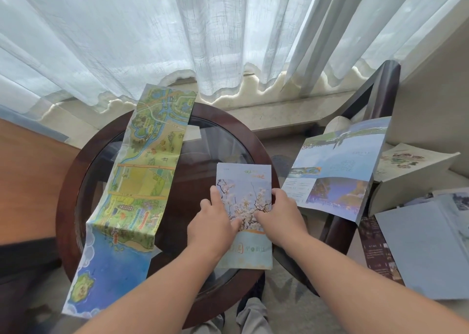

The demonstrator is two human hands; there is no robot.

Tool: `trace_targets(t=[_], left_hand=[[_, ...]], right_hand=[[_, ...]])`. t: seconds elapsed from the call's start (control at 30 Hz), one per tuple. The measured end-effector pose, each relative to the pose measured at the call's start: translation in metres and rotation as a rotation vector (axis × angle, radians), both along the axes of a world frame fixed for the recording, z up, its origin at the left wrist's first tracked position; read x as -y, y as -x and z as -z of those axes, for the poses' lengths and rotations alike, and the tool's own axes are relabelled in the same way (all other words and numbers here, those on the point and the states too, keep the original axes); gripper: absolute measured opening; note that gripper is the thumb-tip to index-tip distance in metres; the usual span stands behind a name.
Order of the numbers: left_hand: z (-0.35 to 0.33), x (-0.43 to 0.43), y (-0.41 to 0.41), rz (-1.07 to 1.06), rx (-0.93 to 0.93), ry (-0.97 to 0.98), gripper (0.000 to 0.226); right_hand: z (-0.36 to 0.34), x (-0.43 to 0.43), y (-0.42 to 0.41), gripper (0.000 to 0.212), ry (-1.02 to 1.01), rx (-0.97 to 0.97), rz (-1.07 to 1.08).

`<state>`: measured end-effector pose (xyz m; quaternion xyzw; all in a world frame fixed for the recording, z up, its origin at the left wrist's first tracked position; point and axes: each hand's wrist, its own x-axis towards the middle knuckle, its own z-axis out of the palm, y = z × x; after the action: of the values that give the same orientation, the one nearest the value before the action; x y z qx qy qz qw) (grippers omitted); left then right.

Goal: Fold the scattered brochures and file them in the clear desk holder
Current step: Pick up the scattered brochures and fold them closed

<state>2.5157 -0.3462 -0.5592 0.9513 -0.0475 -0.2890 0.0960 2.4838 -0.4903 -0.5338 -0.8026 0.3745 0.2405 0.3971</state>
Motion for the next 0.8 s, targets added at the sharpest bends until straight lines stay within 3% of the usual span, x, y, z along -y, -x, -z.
trace_targets(t=[0.17,0.3,0.4,0.47,0.53,0.6,0.8], left_hand=[[0.003,-0.002,0.001,0.084,0.024,-0.092,0.099],[0.004,-0.005,-0.001,0.142,0.068,-0.165,0.109],[0.004,-0.006,-0.004,0.239,0.225,-0.153,0.109],[0.008,-0.001,-0.008,0.36,0.339,-0.063,0.1],[0.014,0.013,-0.014,0.455,0.341,0.027,0.088],[0.024,0.029,-0.018,0.498,0.292,0.071,0.077],[0.051,0.029,0.003,0.522,0.288,0.059,0.074]], right_hand=[[0.0,0.001,0.001,0.045,-0.024,0.018,-0.023],[0.003,0.005,-0.001,0.061,0.02,0.039,-0.129],[0.005,0.011,-0.008,0.082,0.186,0.075,-0.332],[0.008,0.018,-0.014,0.097,0.32,0.096,-0.531],[0.014,0.025,-0.018,0.105,0.397,0.085,-0.744],[0.022,0.029,-0.019,0.103,0.423,0.056,-0.876],[0.033,0.029,-0.013,0.094,0.463,0.047,-0.869]])
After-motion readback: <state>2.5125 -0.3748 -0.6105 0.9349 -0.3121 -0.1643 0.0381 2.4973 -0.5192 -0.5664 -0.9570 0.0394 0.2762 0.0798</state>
